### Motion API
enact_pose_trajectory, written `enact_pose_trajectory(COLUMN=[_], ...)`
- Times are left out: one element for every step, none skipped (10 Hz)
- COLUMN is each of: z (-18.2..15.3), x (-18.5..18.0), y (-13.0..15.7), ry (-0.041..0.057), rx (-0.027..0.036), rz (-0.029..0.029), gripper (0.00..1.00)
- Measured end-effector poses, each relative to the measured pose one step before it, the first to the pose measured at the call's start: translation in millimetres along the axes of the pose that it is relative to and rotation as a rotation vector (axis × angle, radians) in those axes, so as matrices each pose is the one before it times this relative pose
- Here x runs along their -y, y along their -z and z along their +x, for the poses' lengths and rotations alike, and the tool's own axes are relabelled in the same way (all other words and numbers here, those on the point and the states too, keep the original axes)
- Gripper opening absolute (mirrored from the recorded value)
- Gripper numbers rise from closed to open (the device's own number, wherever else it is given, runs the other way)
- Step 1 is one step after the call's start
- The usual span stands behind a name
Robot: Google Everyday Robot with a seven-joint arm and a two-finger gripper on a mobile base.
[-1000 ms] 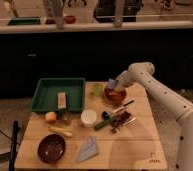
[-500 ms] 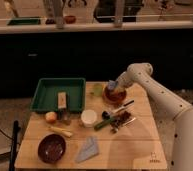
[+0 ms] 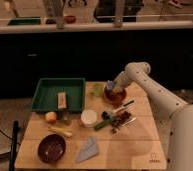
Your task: Wipe red bowl with sponge
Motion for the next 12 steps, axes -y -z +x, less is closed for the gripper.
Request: enact_pose_trajectory(z=[-1.09, -0.63, -0.44, -0.1, 0.06, 1.65, 1.15, 1.41, 4.01, 3.59, 3.74, 1.5], x=[-1.29, -6.5, -6.2, -8.92, -9.0, -8.75, -3.0, -0.35, 3.56, 4.21, 5.65, 10.09], y=[-0.33, 3.0, 3.16, 4.19, 2.75, 2.67, 0.98, 1.71, 4.3, 2.91, 2.87, 0.78], ry=[0.00309, 0.00645, 0.0062, 0.00739, 0.00682, 0.00594, 0.00166, 0.00105, -0.00117, -0.00364, -0.00468, -0.00151], rx=[0.00349, 0.00677, 0.0027, 0.00229, 0.00077, -0.00393, -0.00414, -0.00892, -0.01331, -0.00904, -0.00871, -0.01021], rz=[-0.00546, -0.01367, -0.0097, -0.01415, -0.01563, -0.01535, -0.00607, 0.00076, 0.0148, 0.01482, 0.01597, 0.01845], gripper=[0.03, 0.03, 0.03, 0.03, 0.03, 0.03, 0.03, 0.03, 0.03, 0.03, 0.03, 0.03])
